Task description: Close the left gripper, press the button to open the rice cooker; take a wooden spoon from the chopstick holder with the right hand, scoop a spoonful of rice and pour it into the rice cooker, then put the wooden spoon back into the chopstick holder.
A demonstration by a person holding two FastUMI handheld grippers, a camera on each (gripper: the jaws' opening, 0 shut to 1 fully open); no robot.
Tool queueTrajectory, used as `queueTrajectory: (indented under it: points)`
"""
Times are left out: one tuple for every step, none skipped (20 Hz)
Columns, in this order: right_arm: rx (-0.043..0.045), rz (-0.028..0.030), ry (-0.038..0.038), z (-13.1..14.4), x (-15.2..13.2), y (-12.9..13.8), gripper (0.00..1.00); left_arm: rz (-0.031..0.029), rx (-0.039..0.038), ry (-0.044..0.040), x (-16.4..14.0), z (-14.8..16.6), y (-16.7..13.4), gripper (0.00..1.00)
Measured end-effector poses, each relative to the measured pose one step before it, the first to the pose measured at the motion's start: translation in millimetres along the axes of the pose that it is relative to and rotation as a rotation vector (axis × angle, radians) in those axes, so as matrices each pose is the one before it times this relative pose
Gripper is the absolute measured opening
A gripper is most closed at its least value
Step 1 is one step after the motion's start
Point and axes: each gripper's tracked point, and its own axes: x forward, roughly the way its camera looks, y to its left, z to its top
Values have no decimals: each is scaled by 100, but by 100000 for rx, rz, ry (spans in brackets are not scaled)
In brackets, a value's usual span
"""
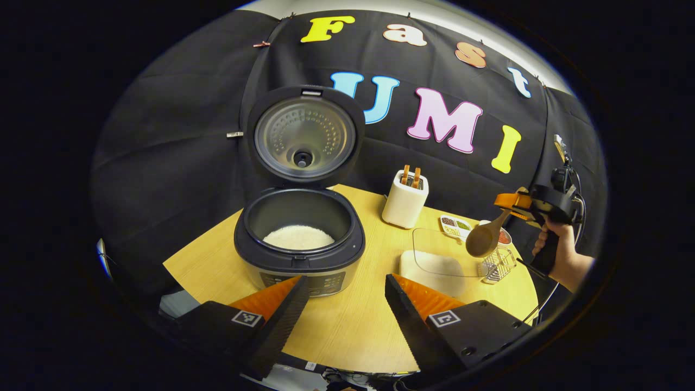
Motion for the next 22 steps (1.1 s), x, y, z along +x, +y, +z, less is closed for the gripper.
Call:
queueTrajectory:
  points:
    - [-1107, -890, 1985, -1390, 531, -5, 16, -297, 0, 960, 174, -558, 442, 95]
    - [-1186, -521, 1749, -1192, 485, 45, 16, -349, -54, 993, 261, -471, 323, 95]
    - [-1468, -591, 898, -977, 472, -107, 16, -414, -110, 1124, 410, -609, 251, 95]
    - [-1543, -862, 798, -883, 467, -147, 16, -401, -136, 1361, 342, -558, 153, 95]
    - [-1682, -1127, 1258, -1051, 261, -232, 16, -307, 48, 1395, 354, -627, 45, 95]
    - [-1408, -1184, 1373, -1047, 240, -191, 16, -111, 753, 1339, 133, -500, -21, 95]
    - [-652, -333, 1734, -1147, 102, -2, 16, -634, 1674, 134, -26, -239, -211, 95]
    - [132, 140, -785, -326, -123, 201, 16, -394, 1272, -1016, -58, 110, -227, 96]
    - [121, -141, -584, -66, 26, 146, 16, -437, -484, -565, -28, -48, -114, 95]
    - [484, -244, -298, -68, -80, 247, 16, -1042, -2344, 341, -66, -33, -219, 95]
    - [681, 219, 596, -411, -156, 405, 16, -892, -2841, 280, 19, -277, -247, 95]
    - [150, 761, 1433, -549, 24, 428, 16, -844, -2325, 439, 19, -173, -288, 95]
    - [1110, 495, 2258, -538, -75, 389, 16, -591, -1098, 588, -89, -436, -130, 95]
    - [3389, -457, 887, -284, -65, 153, 16, 185, 454, 289, 7, -110, -7, 95]
    - [3808, -805, 945, -231, -148, 51, 16, 397, 1145, -329, 109, 117, 149, 95]
    - [4222, 37, 825, -207, -83, 189, 16, 234, 1204, -670, 27, 381, 178, 96]
    - [4653, 100, 830, -208, -27, 390, 12, 123, 897, -869, -30, 366, 299, 96]
    - [4026, 236, 1992, -293, 89, 279, 16, 120, 374, -903, -106, 542, 321, 95]
    - [3741, 180, 2132, -470, 152, 302, 16, 300, -54, -814, -112, 263, 349, 95]
    - [3402, -27, 2069, -248, 100, 228, 16, 385, -382, -525, -17, 365, 434, 95]
    - [2896, -353, 1449, -95, 48, 210, 16, 521, -645, -327, 22, 209, 366, 95]
    - [2383, -213, 925, -44, 68, 197, 16, 512, -829, -113, -74, 129, 440, 95]
